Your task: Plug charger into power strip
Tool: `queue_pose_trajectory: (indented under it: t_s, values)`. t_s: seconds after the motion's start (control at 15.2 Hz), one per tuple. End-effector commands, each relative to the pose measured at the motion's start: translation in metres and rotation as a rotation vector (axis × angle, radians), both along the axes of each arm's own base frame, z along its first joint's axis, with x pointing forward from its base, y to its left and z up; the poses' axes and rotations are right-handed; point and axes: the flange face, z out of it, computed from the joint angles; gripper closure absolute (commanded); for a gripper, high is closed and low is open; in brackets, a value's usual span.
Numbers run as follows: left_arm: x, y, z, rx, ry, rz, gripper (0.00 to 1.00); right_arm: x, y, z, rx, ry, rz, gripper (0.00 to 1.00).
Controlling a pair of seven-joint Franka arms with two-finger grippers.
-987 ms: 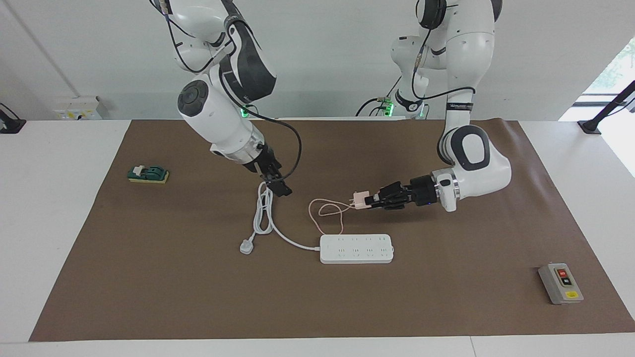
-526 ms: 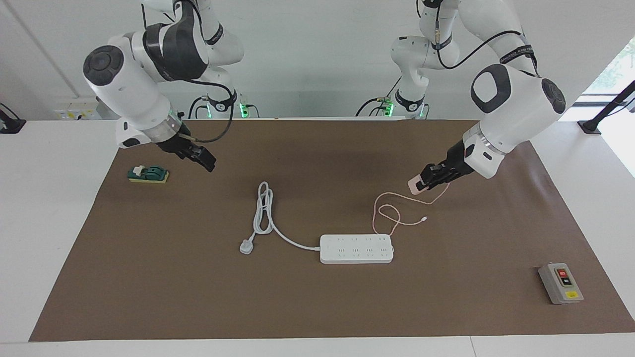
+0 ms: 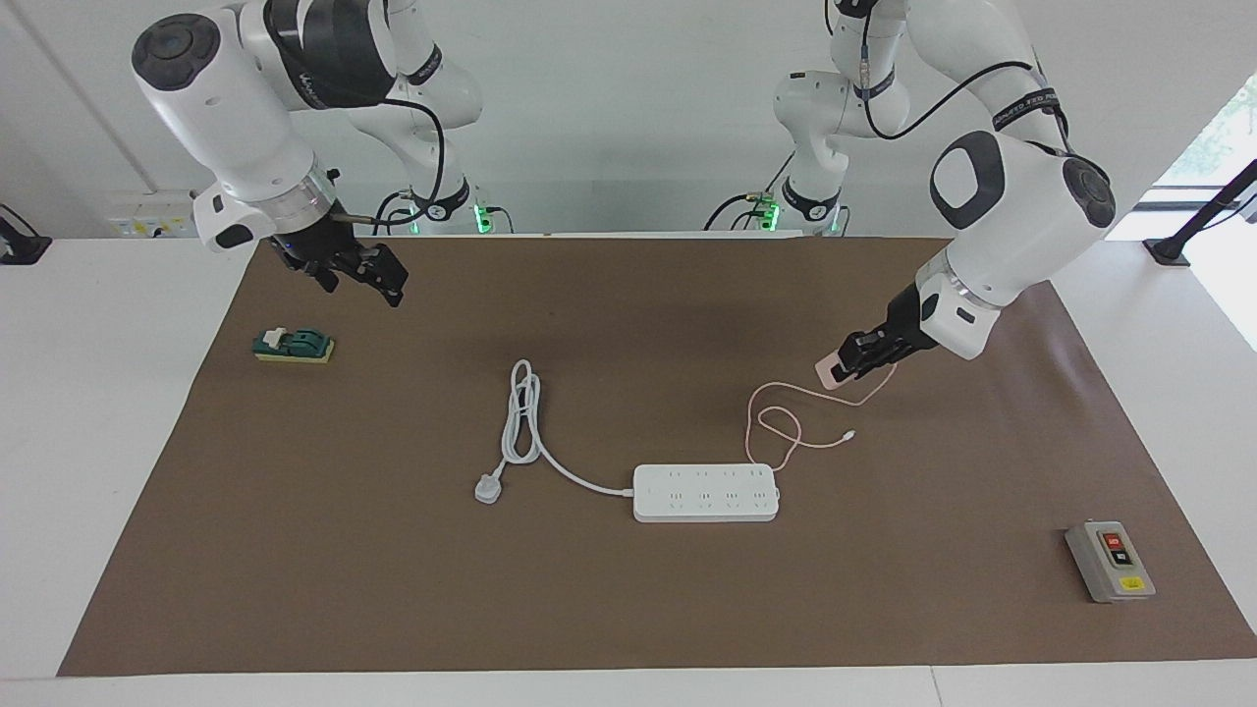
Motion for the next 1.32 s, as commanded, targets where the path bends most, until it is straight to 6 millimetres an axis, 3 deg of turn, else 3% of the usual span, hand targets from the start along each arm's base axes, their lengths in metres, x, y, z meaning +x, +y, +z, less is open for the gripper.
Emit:
queue_pose_trajectory:
  t_s: [0.0, 0.07, 0.33, 0.72, 0.92, 1.05, 1.25]
  values:
    - [-0.002, -0.028, 0.017, 0.08, -0.005, 0.087, 1.0, -0.005, -0.015, 0.004, -0.011, -0.011, 0.019, 0.0]
    - [-0.006, -0.041, 0.015, 0.087, 0.009, 0.109, 1.0, -0.001, -0.018, 0.009, -0.011, -0.047, 0.017, 0.0]
    - [-0.008, -0.051, 0.015, 0.134, -0.01, 0.079, 1.0, -0.007, -0.016, 0.014, -0.011, -0.031, 0.043, 0.0]
    - [0.005, -0.041, 0.014, 0.132, -0.1, 0.118, 1.0, -0.008, -0.018, 0.011, -0.036, -0.01, 0.082, 0.0]
    - [0.008, -0.035, 0.016, 0.152, -0.094, 0.229, 1.0, -0.008, -0.032, 0.011, -0.033, -0.008, 0.055, 0.0]
    - [0.009, -0.032, 0.016, 0.16, -0.041, 0.418, 1.0, -0.008, -0.038, 0.01, -0.033, -0.007, 0.045, 0.0]
    - [0.005, -0.036, 0.012, 0.216, -0.012, 0.454, 1.0, -0.005, -0.051, 0.008, -0.015, -0.02, 0.114, 0.0]
